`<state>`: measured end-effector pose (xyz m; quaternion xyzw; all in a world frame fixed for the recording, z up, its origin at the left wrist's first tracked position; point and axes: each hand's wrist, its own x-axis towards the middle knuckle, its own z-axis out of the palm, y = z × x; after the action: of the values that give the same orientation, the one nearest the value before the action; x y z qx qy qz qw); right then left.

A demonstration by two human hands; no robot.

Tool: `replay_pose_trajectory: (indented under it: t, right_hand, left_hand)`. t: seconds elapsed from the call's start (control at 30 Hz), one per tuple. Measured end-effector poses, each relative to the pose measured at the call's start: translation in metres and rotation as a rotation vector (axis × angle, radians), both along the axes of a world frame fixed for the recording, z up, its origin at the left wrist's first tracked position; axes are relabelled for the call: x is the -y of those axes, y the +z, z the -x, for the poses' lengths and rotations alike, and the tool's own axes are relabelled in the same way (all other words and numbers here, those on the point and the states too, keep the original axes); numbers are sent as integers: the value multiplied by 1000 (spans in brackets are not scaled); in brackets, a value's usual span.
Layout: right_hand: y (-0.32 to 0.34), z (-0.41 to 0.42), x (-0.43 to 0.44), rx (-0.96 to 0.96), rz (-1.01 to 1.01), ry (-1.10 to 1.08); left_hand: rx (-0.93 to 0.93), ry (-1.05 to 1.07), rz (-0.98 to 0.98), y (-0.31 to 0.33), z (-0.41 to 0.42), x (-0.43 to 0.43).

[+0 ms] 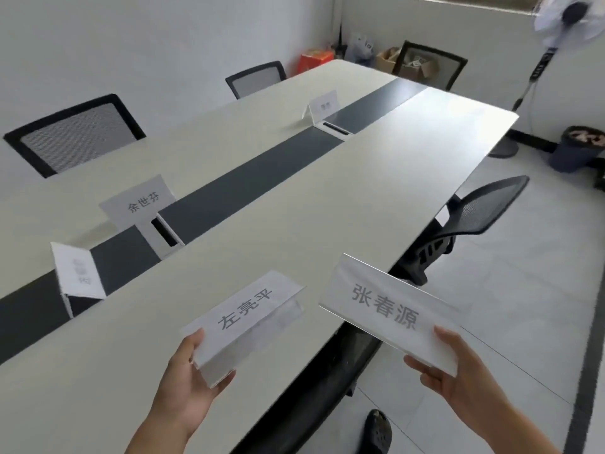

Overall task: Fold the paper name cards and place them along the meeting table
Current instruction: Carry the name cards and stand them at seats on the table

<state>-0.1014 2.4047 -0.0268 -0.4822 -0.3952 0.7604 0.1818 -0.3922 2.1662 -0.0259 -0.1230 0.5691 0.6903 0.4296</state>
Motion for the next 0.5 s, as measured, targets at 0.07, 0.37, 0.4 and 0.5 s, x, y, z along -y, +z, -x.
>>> replay_pose_trajectory:
  t: [0.07, 0.37, 0.4, 0.5]
  right_hand:
    - [-1, 12, -40, 23, 11, 94]
    - [-5, 96, -144, 11, 52, 371]
    - [-8, 105, -147, 12, 63, 391]
    - [-15, 131, -151, 20, 121, 442]
  left_hand:
    - [18, 81, 63, -6, -6, -19]
    - [46, 254, 269, -21, -12, -46]
    - [39, 246, 281, -23, -7, -46]
    - [-5, 232, 304, -29, 17, -50]
